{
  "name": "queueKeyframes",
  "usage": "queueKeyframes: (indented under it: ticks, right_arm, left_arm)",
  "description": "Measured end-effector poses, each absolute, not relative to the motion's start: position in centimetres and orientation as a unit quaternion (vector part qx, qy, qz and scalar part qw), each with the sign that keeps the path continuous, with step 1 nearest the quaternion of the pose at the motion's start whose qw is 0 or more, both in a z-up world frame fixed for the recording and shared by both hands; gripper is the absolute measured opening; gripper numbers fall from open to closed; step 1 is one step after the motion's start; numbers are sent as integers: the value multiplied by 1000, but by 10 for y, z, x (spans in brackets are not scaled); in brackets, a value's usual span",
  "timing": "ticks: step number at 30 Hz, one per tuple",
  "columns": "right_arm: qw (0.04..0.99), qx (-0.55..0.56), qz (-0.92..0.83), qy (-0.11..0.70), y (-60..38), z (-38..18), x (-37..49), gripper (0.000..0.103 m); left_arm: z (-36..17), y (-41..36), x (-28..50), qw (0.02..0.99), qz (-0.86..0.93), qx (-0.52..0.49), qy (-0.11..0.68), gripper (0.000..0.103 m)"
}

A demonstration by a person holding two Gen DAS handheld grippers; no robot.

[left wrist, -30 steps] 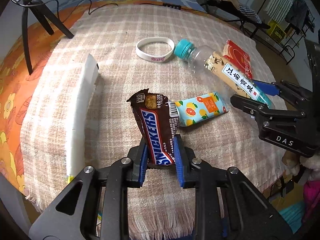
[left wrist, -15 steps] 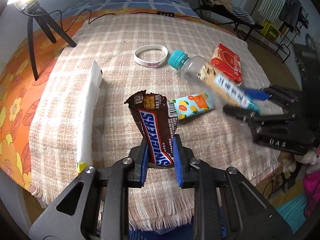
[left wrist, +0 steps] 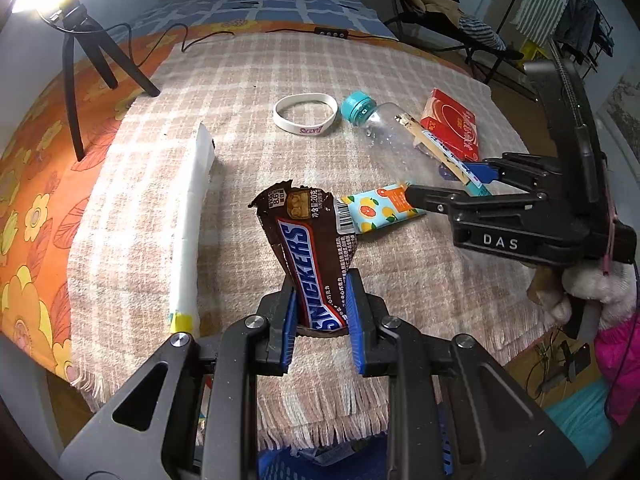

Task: Collect trash
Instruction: 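Grasp the clear water bottle with the right tool while the left holds the wrapper, then carry the wrapper and bottle over the blue basket and open the left tool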

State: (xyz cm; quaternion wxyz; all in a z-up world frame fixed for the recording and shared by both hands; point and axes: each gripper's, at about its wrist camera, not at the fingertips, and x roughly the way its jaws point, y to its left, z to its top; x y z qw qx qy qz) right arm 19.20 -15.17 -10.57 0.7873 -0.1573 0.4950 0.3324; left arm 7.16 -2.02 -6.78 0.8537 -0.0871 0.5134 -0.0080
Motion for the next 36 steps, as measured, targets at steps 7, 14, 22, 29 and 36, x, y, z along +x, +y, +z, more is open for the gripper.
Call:
queueKeyframes:
  ticks: [7, 14, 22, 29, 36]
  right_arm:
    - [804, -156, 333, 466, -161, -87, 174, 54]
    - [806, -149, 362, 445, -176, -61, 133, 54]
    - [798, -146, 395, 431, -193, -49, 74, 55]
    - [785, -153, 422, 427, -206, -55, 13, 55]
    - [770, -161, 443, 429, -212, -69, -35, 55]
  left_arm:
    - [-63, -21, 55, 856, -19, -87, 509, 21]
    - [-59, -31, 23, 854, -38, -79, 512, 21]
    - [-62, -45, -23, 842, -62, -72, 532, 21]
    - [-70, -50, -56, 834, -74, -74, 542, 21]
    - [-90, -55, -85, 819, -80, -77, 563, 21]
